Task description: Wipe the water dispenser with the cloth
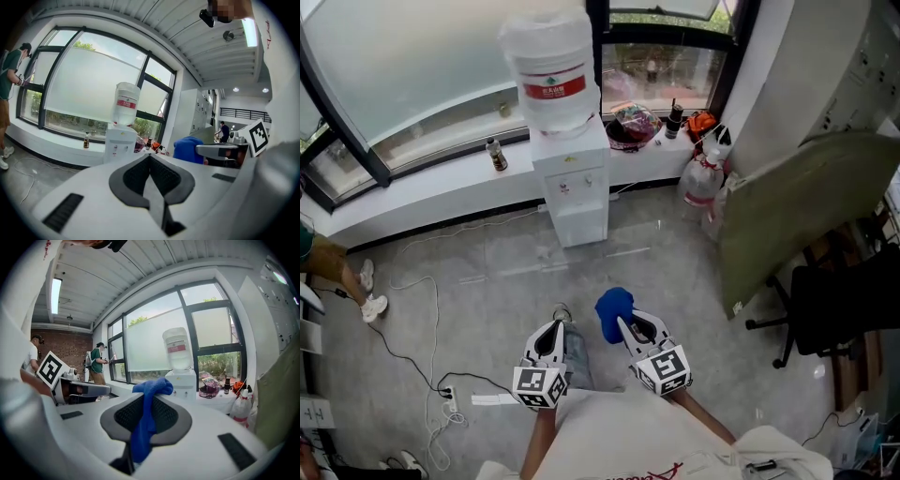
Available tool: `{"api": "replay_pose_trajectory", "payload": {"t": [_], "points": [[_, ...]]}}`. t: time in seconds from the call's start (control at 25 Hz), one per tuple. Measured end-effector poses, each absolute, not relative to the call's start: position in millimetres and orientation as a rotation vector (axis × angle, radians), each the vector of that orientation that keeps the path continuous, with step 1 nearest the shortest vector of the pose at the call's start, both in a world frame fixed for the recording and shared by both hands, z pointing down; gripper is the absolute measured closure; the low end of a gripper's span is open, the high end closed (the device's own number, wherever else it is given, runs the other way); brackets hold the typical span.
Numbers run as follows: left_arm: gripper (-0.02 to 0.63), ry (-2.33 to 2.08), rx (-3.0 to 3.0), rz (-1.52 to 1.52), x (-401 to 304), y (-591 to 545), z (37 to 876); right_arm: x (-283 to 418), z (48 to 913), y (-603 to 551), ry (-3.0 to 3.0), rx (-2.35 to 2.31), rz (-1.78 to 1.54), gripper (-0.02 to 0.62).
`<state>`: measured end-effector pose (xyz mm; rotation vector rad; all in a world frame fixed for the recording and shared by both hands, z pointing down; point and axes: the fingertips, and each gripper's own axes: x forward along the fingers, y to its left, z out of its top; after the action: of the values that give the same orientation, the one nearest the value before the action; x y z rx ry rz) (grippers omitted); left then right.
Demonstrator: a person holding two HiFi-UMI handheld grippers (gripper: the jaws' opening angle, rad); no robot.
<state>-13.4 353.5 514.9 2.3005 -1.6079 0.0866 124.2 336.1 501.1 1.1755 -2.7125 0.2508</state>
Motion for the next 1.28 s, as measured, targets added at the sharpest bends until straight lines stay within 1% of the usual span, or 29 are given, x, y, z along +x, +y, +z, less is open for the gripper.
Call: {"api": "replay_pose_trajectory", "payload": {"t": [0.16, 0.4, 0.76, 1.0, 1.28], "points": [[0.594, -1.575, 2.298, 0.094, -45.3, 291.7, 520.0, 86.8, 503.4, 275.9, -2.699, 1.167, 0.256, 0.543], [0.594, -1.564, 2.315, 0.107, -102.6, 197.9, 502.4, 27.4, 490.6, 185.4, -2.686, 1.179, 0.291, 0.543], [0.594, -1.552, 2.347, 0.094, -177.2, 77.2, 476.5, -45.3, 462.5, 60.1, -2.675, 1.209, 0.244, 0.542], [0.594, -1.556, 2.395, 0.103, -204.0, 11.3, 460.4, -68.8, 446.3, -8.3, -2.682, 1.264, 0.199, 0.543], [0.594, -1.604, 2.356, 0.130, -207.2, -30.8, 463.2, -62.2, 458.0, -49.9, -2.675, 1.242, 0.238, 0.543]]}}
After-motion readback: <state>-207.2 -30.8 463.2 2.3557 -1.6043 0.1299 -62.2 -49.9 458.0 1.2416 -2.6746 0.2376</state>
